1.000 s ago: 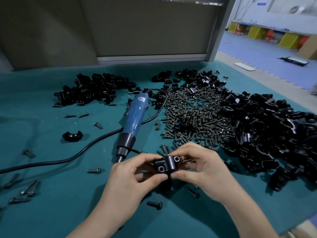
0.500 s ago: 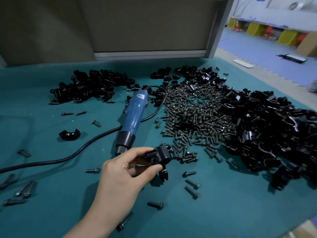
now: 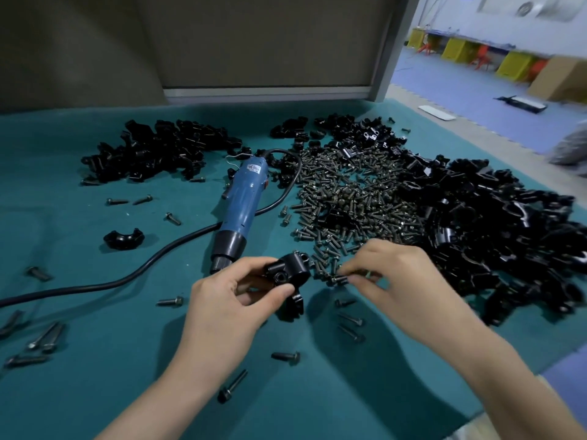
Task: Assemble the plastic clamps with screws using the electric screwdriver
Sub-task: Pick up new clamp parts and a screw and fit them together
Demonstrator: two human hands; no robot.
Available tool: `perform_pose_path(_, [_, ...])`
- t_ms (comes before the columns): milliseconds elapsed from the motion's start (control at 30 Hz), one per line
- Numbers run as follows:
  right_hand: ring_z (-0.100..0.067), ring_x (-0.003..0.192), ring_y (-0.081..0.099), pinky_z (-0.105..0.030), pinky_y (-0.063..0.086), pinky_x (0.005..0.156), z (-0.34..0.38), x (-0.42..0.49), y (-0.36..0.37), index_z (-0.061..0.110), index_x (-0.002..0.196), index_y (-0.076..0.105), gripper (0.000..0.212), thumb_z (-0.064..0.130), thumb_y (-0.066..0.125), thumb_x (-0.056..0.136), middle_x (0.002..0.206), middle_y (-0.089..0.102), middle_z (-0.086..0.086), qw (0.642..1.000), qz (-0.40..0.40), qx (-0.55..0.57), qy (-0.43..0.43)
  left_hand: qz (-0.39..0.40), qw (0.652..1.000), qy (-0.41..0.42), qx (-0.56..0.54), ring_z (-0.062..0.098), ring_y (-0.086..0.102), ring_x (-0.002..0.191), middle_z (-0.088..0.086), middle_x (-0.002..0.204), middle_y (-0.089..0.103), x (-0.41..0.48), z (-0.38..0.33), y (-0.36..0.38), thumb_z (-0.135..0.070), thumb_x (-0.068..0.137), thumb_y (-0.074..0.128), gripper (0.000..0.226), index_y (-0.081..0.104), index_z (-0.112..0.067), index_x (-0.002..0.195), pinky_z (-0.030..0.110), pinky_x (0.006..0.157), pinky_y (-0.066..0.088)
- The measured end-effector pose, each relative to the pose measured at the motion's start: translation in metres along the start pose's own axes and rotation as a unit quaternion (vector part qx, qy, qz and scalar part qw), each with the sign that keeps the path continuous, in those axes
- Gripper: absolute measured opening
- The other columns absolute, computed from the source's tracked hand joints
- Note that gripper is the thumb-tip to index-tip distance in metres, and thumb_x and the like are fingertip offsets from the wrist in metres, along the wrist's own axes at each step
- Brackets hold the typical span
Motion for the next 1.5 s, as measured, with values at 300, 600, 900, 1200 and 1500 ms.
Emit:
perform_pose_path(300, [-0.018, 0.104, 0.051, -0.035, 0.047, 0.085, -0.009, 0.023, 0.054, 0.021, 0.115, 0.05, 0.023, 0.016, 0.057, 0.093, 0.102, 0.053, 0.003, 0.975, 0.177, -0.129, -0.044, -0.004, 1.0, -0.004, -0.003, 0.002, 0.07, 0.072, -0.014, 0.078, 0.074, 0.0, -0.001, 0.0, -0.003, 0.069, 0.082, 0.032, 0.072, -0.029, 0.085, 0.005, 0.067, 0.049])
perform_pose_path(600, [-0.002, 0.082, 0.056, -0.021, 0.049, 0.08, 0.001, 0.033, 0.011, 0.021, 0.097, 0.06, 0.023, 0.0, 0.064, 0.088, 0.085, 0.058, 0.014, 0.983, 0.031, 0.18, -0.02, 0.002, 1.0, -0.003, 0.008, 0.002, 0.07, 0.072, -0.015, 0.079, 0.074, 0.0, -0.003, -0.001, -0.004, 0.07, 0.082, 0.031, 0.072, -0.029, 0.085, 0.006, 0.066, 0.049])
perform_pose_path(900, [-0.01, 0.08, 0.06, -0.025, 0.047, 0.077, 0.038, 0.026, 0.019, 0.03, 0.082, 0.06, 0.024, 0.007, 0.069, 0.078, 0.08, 0.064, 0.012, 0.954, -0.054, 0.294, -0.022, 0.016, 1.0, 0.02, 0.005, 0.004, 0.071, 0.074, -0.013, 0.079, 0.075, 0.001, -0.009, 0.002, -0.004, 0.071, 0.081, 0.03, 0.073, -0.028, 0.088, 0.01, 0.069, 0.051])
perform_pose_path(1200, [-0.024, 0.082, 0.06, -0.031, 0.048, 0.072, 0.046, 0.017, 0.01, 0.008, 0.081, 0.066, 0.008, 0.003, 0.071, 0.077, 0.08, 0.061, 0.006, 0.962, -0.145, 0.219, -0.076, 0.027, 0.999, 0.024, -0.007, 0.008, 0.072, 0.075, -0.009, 0.08, 0.075, 0.001, -0.006, 0.004, 0.002, 0.073, 0.078, 0.033, 0.074, -0.026, 0.089, 0.013, 0.07, 0.053])
perform_pose_path(1500, [-0.022, 0.086, 0.054, -0.025, 0.046, 0.076, 0.054, 0.008, 0.016, 0.001, 0.079, 0.065, 0.006, -0.001, 0.07, 0.078, 0.083, 0.063, -0.003, 0.972, -0.151, 0.136, -0.115, 0.024, 0.999, 0.015, -0.019, 0.011, 0.072, 0.076, -0.006, 0.081, 0.075, 0.002, -0.001, 0.004, 0.001, 0.071, 0.079, 0.032, 0.074, -0.026, 0.088, 0.016, 0.069, 0.054])
Point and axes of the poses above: each hand's wrist, its own x-axis towards the middle knuckle, its own y-axis out of the palm, z = x × y, the point moved 10 cm from there along x, towards the middle knuckle
